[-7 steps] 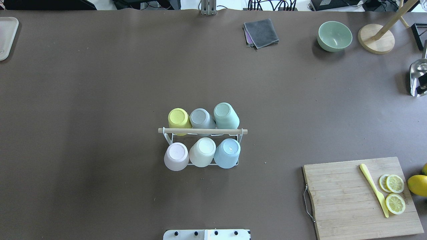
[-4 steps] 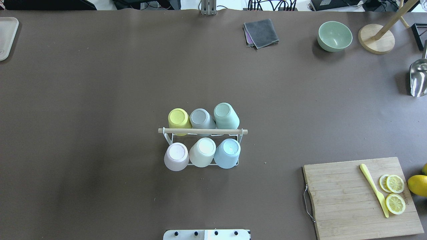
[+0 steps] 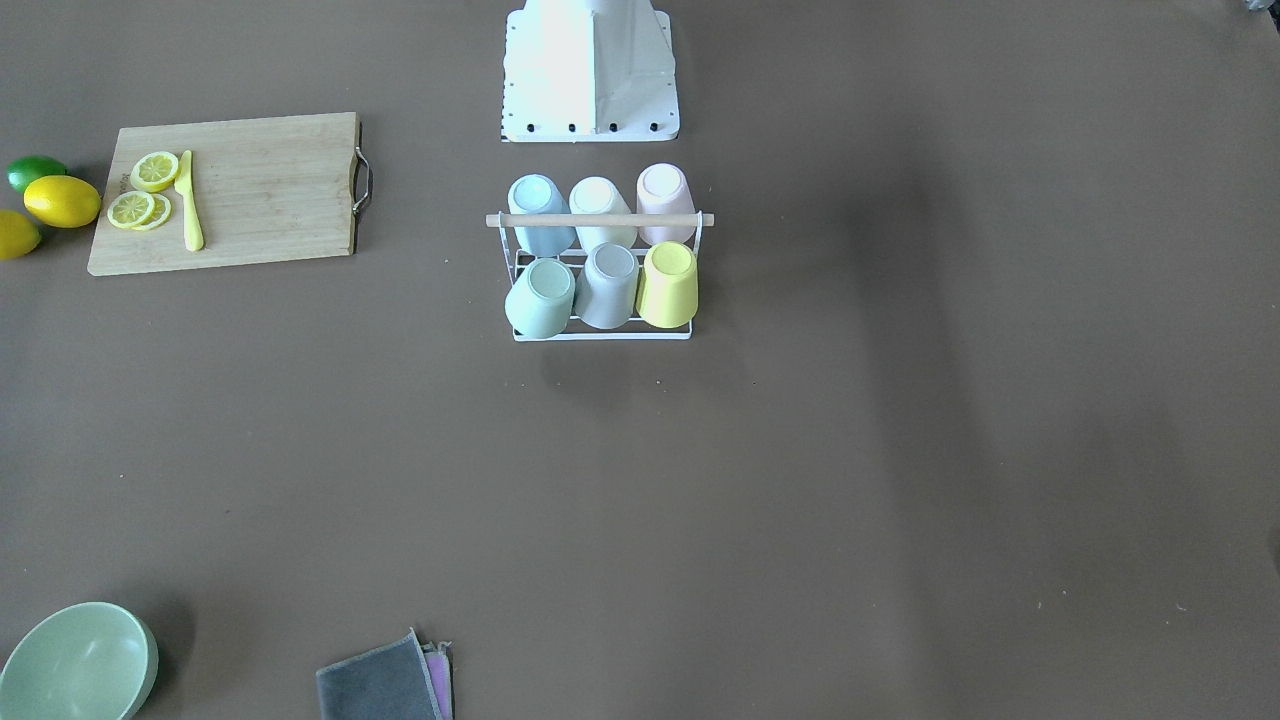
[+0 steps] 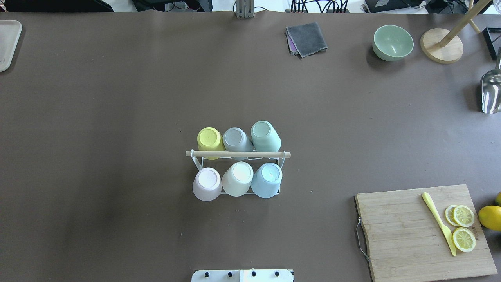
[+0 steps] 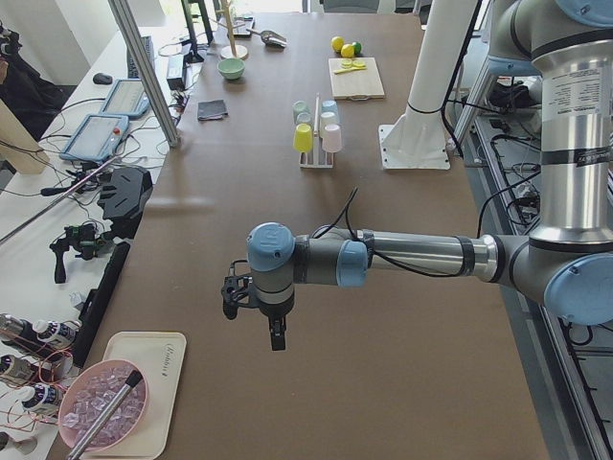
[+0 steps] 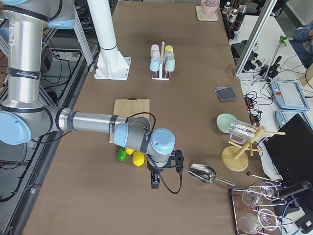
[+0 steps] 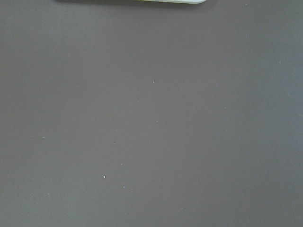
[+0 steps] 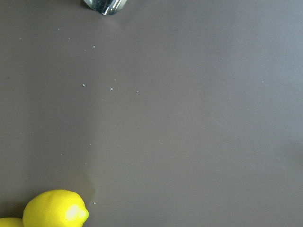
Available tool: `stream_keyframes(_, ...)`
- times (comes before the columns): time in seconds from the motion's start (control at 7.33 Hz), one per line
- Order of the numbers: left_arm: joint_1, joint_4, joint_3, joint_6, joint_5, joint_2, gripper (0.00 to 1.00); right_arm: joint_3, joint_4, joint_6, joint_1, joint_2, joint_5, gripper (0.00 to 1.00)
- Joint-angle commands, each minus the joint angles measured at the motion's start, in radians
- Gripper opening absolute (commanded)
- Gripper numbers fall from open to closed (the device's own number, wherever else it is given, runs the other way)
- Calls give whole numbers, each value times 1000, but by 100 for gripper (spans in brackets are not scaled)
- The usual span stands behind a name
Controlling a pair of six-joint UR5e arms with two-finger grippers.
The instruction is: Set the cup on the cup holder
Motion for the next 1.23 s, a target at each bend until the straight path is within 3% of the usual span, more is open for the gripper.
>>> stream_keyframes(0.0, 1, -6, 6, 0, 13, 3, 98, -9, 0, -3, 4, -1, -2, 100)
stream_keyframes(0.27, 1, -6, 9, -1, 14, 3, 98, -12, 44, 93, 1, 1, -5, 100)
stream_keyframes(0.68, 1, -6, 4, -3, 7, 3, 98, -94, 196, 146, 1, -1, 0, 100)
stream_keyframes(1.09, -1, -4, 10, -6, 7, 5, 98, -81, 198, 254, 1, 9, 1, 100)
